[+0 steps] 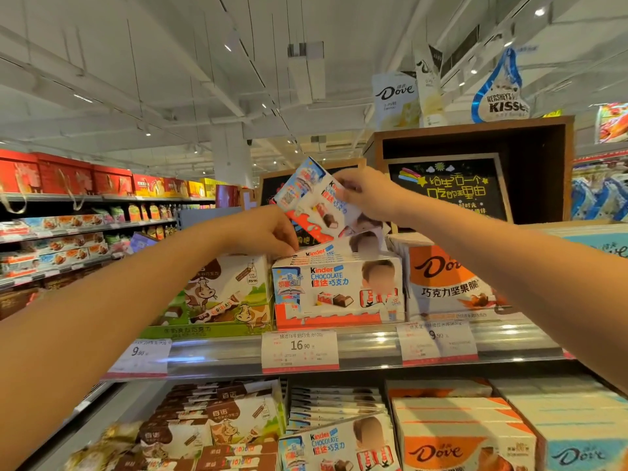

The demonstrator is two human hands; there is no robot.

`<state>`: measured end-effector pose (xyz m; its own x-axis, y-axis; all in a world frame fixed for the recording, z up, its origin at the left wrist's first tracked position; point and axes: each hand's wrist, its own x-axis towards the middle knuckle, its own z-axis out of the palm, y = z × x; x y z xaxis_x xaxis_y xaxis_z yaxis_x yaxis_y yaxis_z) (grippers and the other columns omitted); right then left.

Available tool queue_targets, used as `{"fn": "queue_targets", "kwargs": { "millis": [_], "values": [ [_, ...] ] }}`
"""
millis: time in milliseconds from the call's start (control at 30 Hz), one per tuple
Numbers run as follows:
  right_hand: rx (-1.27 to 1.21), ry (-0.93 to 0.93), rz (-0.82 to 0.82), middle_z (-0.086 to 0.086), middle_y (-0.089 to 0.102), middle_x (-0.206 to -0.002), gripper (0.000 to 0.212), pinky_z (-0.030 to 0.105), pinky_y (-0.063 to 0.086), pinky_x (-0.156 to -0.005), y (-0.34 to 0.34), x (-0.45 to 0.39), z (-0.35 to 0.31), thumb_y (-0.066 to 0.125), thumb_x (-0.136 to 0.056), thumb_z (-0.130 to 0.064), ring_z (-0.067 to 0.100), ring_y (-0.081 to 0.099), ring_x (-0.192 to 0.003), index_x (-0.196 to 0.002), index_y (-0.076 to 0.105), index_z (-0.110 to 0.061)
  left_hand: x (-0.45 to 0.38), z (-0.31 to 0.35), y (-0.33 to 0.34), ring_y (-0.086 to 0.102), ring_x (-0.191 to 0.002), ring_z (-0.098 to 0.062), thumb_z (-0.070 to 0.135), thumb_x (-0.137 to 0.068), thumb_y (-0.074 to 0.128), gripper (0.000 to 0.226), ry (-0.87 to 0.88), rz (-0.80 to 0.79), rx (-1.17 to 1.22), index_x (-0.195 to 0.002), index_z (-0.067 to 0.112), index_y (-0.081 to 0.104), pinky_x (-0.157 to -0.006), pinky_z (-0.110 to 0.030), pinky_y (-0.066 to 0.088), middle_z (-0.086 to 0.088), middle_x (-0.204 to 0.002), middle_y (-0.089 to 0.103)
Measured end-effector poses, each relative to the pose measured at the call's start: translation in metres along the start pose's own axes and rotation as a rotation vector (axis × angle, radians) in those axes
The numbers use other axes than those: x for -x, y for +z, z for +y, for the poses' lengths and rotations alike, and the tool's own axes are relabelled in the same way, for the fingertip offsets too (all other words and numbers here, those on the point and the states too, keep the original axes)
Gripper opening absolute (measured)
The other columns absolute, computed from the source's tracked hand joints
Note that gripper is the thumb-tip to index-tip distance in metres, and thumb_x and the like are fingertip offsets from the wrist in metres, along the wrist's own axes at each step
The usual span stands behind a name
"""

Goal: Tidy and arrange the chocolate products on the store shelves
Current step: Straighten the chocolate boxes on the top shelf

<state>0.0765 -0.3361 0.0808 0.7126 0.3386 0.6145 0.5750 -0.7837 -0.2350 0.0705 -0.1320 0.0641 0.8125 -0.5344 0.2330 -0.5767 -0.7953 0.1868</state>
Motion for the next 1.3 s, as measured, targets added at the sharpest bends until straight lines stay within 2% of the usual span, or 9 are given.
{"fn": "queue_targets", "kwargs": {
  "millis": [200,367,533,700,800,933,1067,1200,1300],
  "values": [
    [0.085,-0.022,-0.036,0.013,0.065,-0.114,0.033,0.047,0.048,-0.089,-0.002,0.000,-0.002,0.050,-0.095,-0.014,0.031,0.058,-0.106,-0.127,0.055,-0.013,-0.010,0.003,0.001,0.062,-0.089,-0.010,0.014,-0.090,0.057,0.021,0.056,0.007,-0.119,-0.107,0.010,0.069,-0.079,-0.020,0.051,-0.002,-0.105,0.069],
    [0.083,-0.002,-0.082,0.010,0.062,-0.119,0.033,0.029,0.043,-0.076,-0.003,0.004,0.003,0.052,-0.094,-0.014,0.018,0.055,-0.098,-0.126,0.050,-0.011,-0.003,0.000,0.004,0.059,-0.081,0.000,0.009,-0.088,0.060,0.022,0.127,0.157,0.044,-0.108,0.006,0.068,-0.065,-0.003,0.047,0.007,-0.099,0.064],
    [0.113,-0.058,-0.101,0.011,0.063,-0.113,0.030,0.030,0.044,-0.077,-0.005,0.002,-0.002,0.054,-0.092,-0.009,0.018,0.055,-0.093,-0.122,0.051,-0.012,-0.001,-0.004,0.008,0.066,-0.070,-0.007,0.014,-0.078,0.073,0.003,0.113,0.289,0.100,-0.079,0.012,0.075,-0.061,-0.020,0.055,0.002,-0.075,0.072],
    [0.302,-0.108,-0.298,0.007,0.061,-0.110,0.034,0.028,0.042,-0.078,0.007,-0.003,-0.012,0.059,-0.089,-0.013,0.018,0.054,-0.091,-0.122,0.056,-0.015,0.002,-0.008,0.008,0.060,-0.070,-0.028,0.000,-0.081,0.057,0.019,0.144,0.645,0.168,-0.066,0.010,0.062,-0.067,-0.040,0.052,-0.017,-0.072,0.064],
    [0.317,-0.131,-0.365,0.007,0.064,-0.110,0.033,0.034,0.047,-0.085,0.021,-0.006,-0.011,0.061,-0.088,-0.012,0.023,0.059,-0.098,-0.121,0.060,-0.013,0.004,-0.016,0.003,0.055,-0.087,-0.006,0.016,-0.080,0.066,0.017,0.129,0.384,0.175,-0.087,0.028,0.056,-0.075,-0.022,0.046,0.003,-0.093,0.059],
    [0.289,-0.157,-0.434,0.005,0.062,-0.120,0.033,0.030,0.047,-0.091,0.024,-0.007,-0.013,0.054,-0.091,-0.006,0.021,0.057,-0.107,-0.123,0.060,-0.011,0.011,-0.020,-0.001,0.046,-0.106,0.011,0.077,-0.048,0.067,0.076,0.045,-0.056,0.097,-0.115,0.046,0.047,-0.080,-0.008,0.038,0.027,-0.115,0.049],
    [0.310,-0.060,-0.462,-0.001,0.059,-0.106,0.032,0.028,0.048,-0.085,-0.005,-0.003,-0.005,0.059,-0.088,-0.007,0.016,0.057,-0.099,-0.119,0.060,-0.015,0.008,-0.018,0.000,0.047,-0.100,0.021,0.031,-0.076,0.072,0.060,0.087,-0.184,0.077,-0.124,0.046,0.040,-0.083,-0.001,0.034,0.028,-0.115,0.053],
    [0.330,0.048,-0.502,-0.009,0.057,-0.084,0.027,0.018,0.050,-0.058,-0.022,0.005,0.012,0.057,-0.086,-0.002,0.007,0.059,-0.070,-0.105,0.066,-0.019,0.008,-0.018,0.000,0.052,-0.101,0.017,0.024,-0.078,0.072,0.058,0.107,-0.192,0.091,-0.129,0.039,0.047,-0.081,0.002,0.035,0.025,-0.115,0.059],
    [0.279,0.036,-0.418,-0.009,0.055,-0.084,0.025,0.017,0.053,-0.059,-0.020,0.013,0.019,0.053,-0.088,0.001,0.002,0.057,-0.064,-0.098,0.061,-0.021,0.008,-0.020,0.001,0.056,-0.102,0.010,0.021,-0.076,0.074,0.055,0.130,-0.153,0.150,-0.127,0.030,0.055,-0.081,-0.002,0.041,0.019,-0.116,0.062]
  ]
}}
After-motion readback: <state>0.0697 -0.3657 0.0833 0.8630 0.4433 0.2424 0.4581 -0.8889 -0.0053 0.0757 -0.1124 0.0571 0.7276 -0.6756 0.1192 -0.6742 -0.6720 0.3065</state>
